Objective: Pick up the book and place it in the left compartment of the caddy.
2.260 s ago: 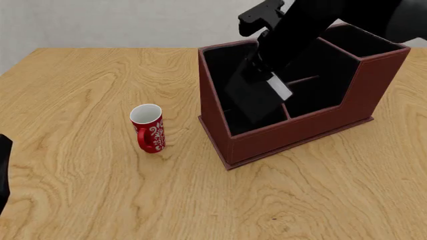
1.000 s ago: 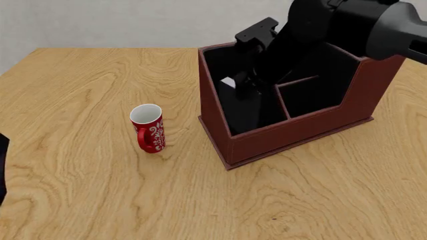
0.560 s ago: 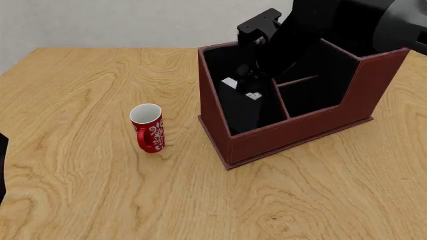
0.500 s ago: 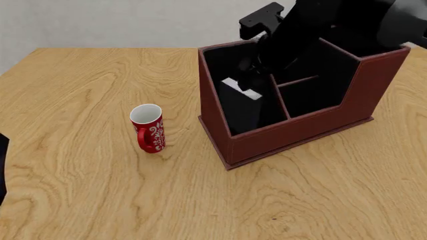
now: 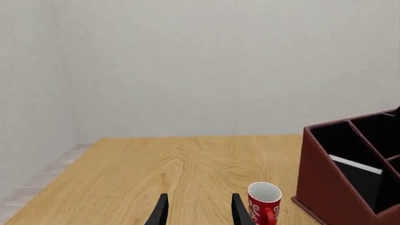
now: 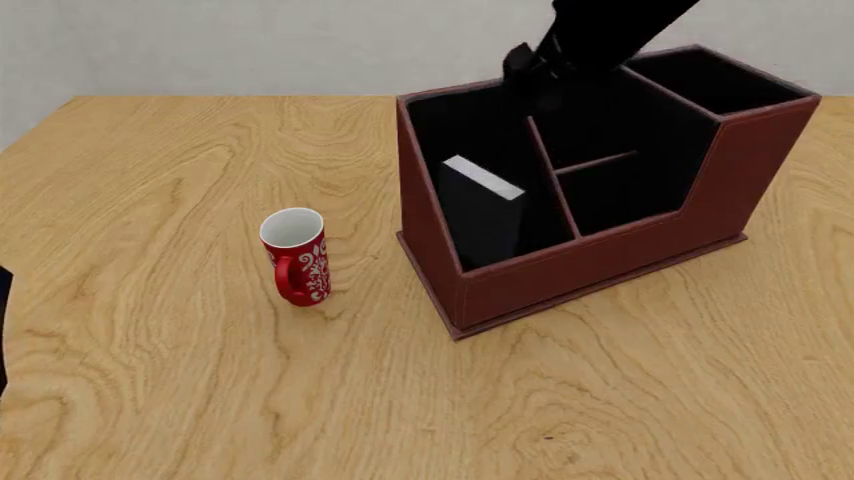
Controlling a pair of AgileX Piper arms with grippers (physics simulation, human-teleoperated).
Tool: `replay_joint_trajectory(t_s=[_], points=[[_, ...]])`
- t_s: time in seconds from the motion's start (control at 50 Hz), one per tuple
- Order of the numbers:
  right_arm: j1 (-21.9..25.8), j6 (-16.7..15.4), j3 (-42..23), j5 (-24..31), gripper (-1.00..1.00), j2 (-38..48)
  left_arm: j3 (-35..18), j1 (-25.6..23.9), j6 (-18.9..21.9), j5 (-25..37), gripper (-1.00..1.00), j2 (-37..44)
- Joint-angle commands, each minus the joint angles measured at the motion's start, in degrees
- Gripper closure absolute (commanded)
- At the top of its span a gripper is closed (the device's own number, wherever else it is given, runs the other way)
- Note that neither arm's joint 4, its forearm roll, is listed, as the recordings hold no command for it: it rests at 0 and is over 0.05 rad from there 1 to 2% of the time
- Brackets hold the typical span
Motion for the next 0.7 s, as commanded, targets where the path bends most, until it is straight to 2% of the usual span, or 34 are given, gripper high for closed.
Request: replay_joint_trajectory(t_s=[0.02, 0.08, 0.1, 0.14, 0.34, 0.54, 0.68, 0.7], points=[[1.07, 0.59, 1.35, 0.47, -1.0, -5.07, -0.08, -0.9, 0.3, 0.23, -1.0, 0.0], [1.09, 0.21, 3.79, -0.76, -1.0, -7.16, -0.68, -1.19, 0.29, 0.87, -1.0, 0.0], [1.72, 1.11, 4.3, -1.12, -1.0, -7.99, -0.87, -1.28, 0.27, 1.12, -1.0, 0.0], [1.46, 0.16, 6.03, -1.86, -1.0, -9.31, -1.04, -1.51, 0.45, 1.34, -1.0, 0.0], [2.96, 2.21, 9.43, -3.83, -1.0, -14.95, -2.66, -2.2, 0.65, 2.5, -1.0, 0.0], [5.19, 3.6, 19.91, -8.22, -1.0, -22.63, -3.28, -3.1, 0.98, 2.74, -1.0, 0.0], [4.58, 3.22, 22.62, -10.1, -1.0, -26.02, -3.44, -3.22, 0.96, 2.75, -1.0, 0.0], [4.95, 3.91, 22.96, -10.33, -1.0, -27.04, -3.37, -3.36, 1.1, 2.73, -1.0, 0.0]])
